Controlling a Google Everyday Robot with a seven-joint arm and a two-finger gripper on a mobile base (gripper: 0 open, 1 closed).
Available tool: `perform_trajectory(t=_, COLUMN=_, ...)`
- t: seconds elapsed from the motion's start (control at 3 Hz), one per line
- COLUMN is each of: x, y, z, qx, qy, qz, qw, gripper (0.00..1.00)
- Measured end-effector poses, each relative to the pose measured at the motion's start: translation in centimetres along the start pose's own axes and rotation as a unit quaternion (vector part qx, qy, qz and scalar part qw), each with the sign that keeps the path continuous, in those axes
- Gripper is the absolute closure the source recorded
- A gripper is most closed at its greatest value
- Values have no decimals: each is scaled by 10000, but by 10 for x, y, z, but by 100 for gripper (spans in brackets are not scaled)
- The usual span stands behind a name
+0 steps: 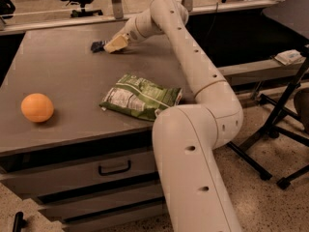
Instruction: Move rxbar blueberry near green jalapeno chip bag
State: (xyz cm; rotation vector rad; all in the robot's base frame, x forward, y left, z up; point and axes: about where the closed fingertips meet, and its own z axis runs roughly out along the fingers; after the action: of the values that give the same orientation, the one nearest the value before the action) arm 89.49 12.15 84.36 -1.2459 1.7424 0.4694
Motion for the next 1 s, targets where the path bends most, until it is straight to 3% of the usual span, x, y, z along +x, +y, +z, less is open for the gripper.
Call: perform_trajectory(t=1.0, x=-1, y=0, z=-1, qx=-2, qy=0, qz=-1, qw=10000, gripper=100)
